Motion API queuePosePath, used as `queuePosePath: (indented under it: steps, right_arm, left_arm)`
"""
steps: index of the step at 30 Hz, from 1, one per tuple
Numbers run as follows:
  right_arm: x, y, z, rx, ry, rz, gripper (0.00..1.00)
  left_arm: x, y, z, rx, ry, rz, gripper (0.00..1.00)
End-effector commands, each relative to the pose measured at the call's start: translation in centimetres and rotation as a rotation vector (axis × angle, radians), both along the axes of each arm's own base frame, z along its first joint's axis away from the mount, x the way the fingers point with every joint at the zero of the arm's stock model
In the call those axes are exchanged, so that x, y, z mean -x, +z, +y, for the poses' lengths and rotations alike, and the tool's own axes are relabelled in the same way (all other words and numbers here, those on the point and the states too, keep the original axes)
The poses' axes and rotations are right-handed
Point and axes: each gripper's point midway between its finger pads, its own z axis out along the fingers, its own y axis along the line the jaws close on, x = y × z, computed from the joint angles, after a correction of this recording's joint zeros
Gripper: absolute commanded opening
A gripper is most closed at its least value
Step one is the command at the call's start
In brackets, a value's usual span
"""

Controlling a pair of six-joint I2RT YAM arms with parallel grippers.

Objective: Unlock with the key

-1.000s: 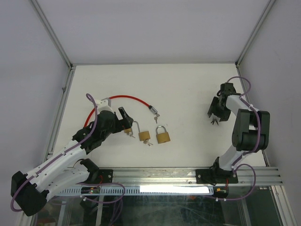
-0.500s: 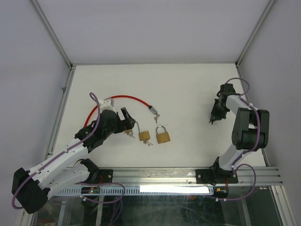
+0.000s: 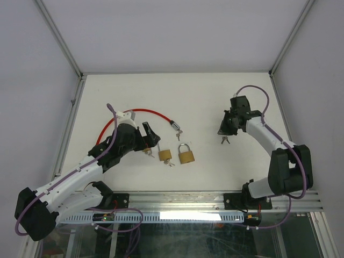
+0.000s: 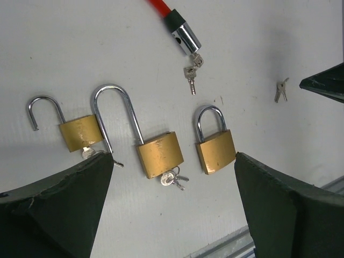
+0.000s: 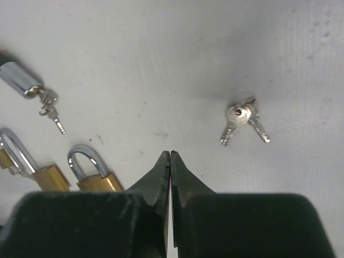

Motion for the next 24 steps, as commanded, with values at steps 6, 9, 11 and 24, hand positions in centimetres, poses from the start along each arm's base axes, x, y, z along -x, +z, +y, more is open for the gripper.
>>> queuePosePath:
  steps: [6, 9, 11, 24]
  right_arm:
    - [-0.2, 0.5, 0.2, 0.097, -0.05, -0.031, 0.13]
    - [-0.2, -0.7, -1.6, 0.214, -0.051, 0.007, 0.29]
    - [-0.5, -1.1, -2.3, 0.259, -0.045, 0.02, 0.38]
    - [-3.0, -3.6, -3.0, 0.347, -0.035, 0.096, 0.5]
  left_arm:
    - [-1.2, 3.8, -2.2, 0.087, -0.078, -0.095, 0.99]
    - [-1.1, 3.6, -2.2, 0.087, -0.078, -0.092, 0.99]
    - [-1.0, 3.6, -2.2, 0.088, -0.079, -0.089, 0.99]
    - [-0.9, 3.0, -2.0, 0.065, -0.078, -0.077, 0.99]
